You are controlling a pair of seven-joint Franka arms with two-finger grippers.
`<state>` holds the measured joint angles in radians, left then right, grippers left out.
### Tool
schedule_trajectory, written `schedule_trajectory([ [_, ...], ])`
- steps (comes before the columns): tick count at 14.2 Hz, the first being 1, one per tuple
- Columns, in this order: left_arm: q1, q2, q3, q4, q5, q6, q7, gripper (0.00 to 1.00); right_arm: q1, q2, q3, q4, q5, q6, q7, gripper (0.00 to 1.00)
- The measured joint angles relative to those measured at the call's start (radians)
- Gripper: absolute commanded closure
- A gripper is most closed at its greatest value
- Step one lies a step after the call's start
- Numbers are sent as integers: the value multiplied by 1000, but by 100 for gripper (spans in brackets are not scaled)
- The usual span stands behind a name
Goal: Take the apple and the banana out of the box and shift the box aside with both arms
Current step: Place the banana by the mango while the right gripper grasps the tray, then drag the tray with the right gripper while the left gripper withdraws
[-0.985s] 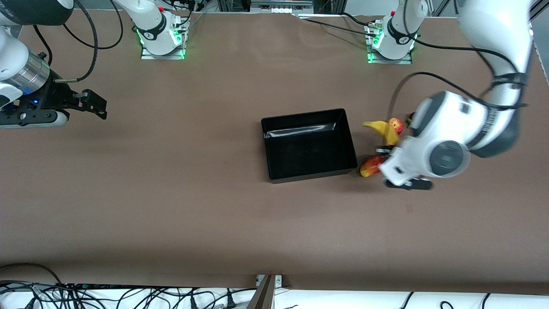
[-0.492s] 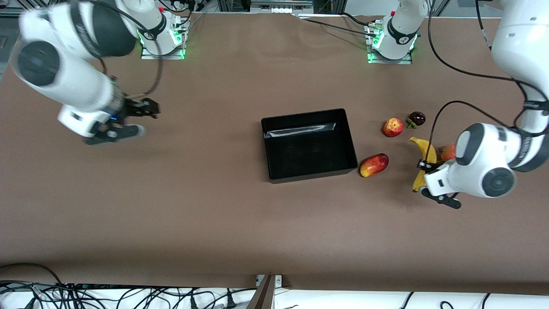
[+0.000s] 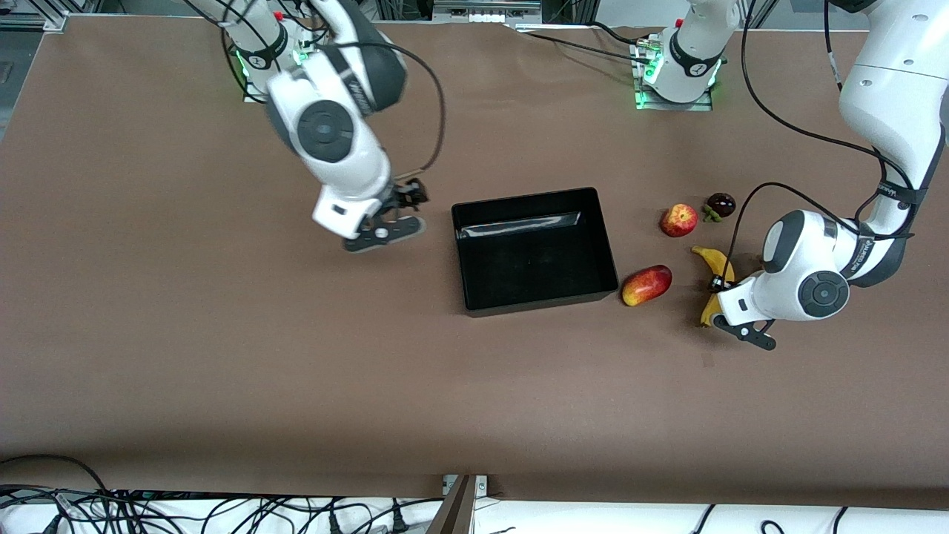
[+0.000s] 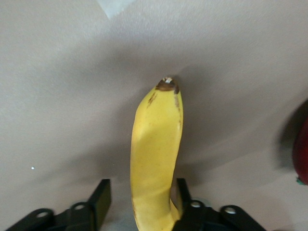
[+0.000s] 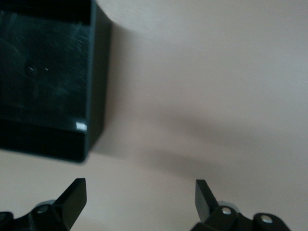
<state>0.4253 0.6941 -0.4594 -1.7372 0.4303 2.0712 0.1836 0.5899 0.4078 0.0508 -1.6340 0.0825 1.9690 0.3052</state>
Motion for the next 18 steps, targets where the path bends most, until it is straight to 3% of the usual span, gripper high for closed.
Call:
schedule_trajectory([
  [3, 1, -71, -32, 28, 0, -72, -1, 0, 53, 100, -1, 18, 0, 139, 19, 0],
  [7, -1, -177, -120, 188, -11, -353, -2, 0, 92, 225, -4, 114, -1, 198, 42, 3],
  [8, -2, -187, -129, 243, -32, -415, -2, 0, 101, 251, -4, 127, -4, 226, 43, 11],
  [11, -1, -192, -132, 393, -93, -558, -1, 0, 121, 307, -9, 143, -46, 280, 52, 53],
  [13, -11, -210, -126, 463, -113, -603, -1, 0, 122, 318, -11, 146, -54, 285, 52, 95],
  [14, -42, -237, -93, 479, -134, -611, -3, 0, 122, 318, -13, 148, -55, 285, 52, 100],
  [18, -260, -426, 223, 452, -345, -571, -49, 0, 119, 318, -26, 157, -54, 285, 53, 100],
])
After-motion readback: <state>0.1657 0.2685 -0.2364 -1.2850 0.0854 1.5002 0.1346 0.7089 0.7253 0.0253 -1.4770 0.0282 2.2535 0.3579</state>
